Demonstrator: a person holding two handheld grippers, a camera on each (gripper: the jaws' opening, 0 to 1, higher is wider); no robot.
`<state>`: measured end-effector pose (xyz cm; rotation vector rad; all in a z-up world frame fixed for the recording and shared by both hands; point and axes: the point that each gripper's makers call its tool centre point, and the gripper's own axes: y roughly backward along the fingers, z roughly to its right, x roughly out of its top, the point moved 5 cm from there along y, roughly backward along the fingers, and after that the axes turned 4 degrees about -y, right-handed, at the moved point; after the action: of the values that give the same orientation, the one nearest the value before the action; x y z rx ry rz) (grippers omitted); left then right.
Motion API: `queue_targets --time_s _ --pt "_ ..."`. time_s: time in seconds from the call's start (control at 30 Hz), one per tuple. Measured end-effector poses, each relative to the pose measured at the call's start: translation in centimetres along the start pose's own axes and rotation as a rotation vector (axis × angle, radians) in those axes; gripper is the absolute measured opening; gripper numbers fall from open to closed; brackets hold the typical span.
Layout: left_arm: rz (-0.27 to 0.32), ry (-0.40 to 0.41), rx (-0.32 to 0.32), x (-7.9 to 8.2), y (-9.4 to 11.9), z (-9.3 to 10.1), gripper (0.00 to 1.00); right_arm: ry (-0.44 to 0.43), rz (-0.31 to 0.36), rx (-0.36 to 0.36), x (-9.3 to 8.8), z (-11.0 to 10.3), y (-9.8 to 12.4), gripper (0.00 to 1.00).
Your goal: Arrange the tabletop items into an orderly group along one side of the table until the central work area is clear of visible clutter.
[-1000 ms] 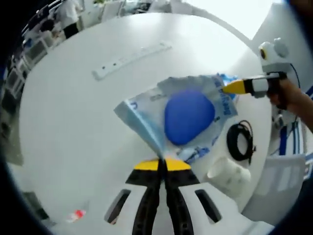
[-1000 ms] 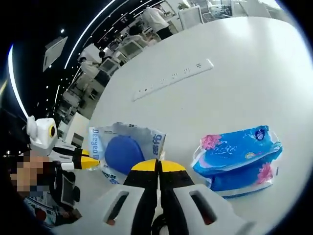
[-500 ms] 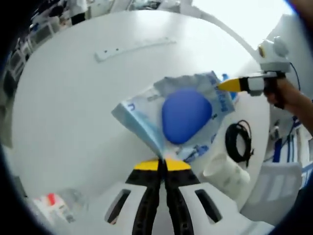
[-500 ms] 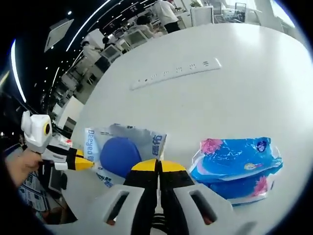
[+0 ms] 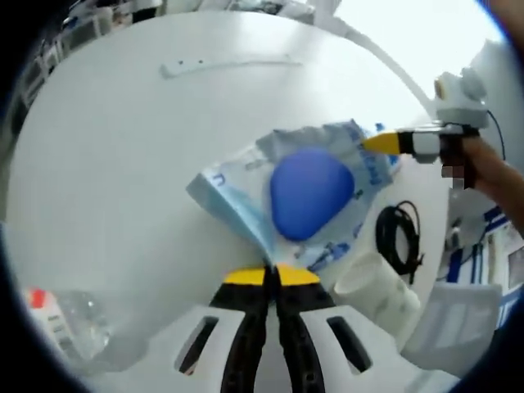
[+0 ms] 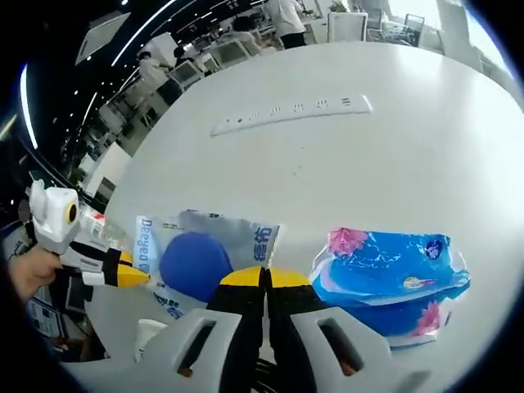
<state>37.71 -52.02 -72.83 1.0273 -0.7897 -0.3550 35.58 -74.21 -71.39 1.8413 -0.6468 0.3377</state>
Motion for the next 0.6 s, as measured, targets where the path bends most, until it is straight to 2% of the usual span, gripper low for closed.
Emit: queue_targets --time_s 0.13,0.4,0.6 --pt "0.001 0.003 0.003 -0.11 -0.19 -0.10 0.00 0.004 0.001 -0.009 -0.26 0.35 -0.26 0.00" --pt "0.006 -0.029 0.027 -0.10 -0.09 -0.16 0.04 0.067 0.015 -0.016 -0.33 0.56 -0.29 0.02" --pt "0.011 -0.076 0.060 -0.13 0.08 -0.28 0.11 0.109 0.026 -0.018 -0.72 0.49 0.15 0.09"
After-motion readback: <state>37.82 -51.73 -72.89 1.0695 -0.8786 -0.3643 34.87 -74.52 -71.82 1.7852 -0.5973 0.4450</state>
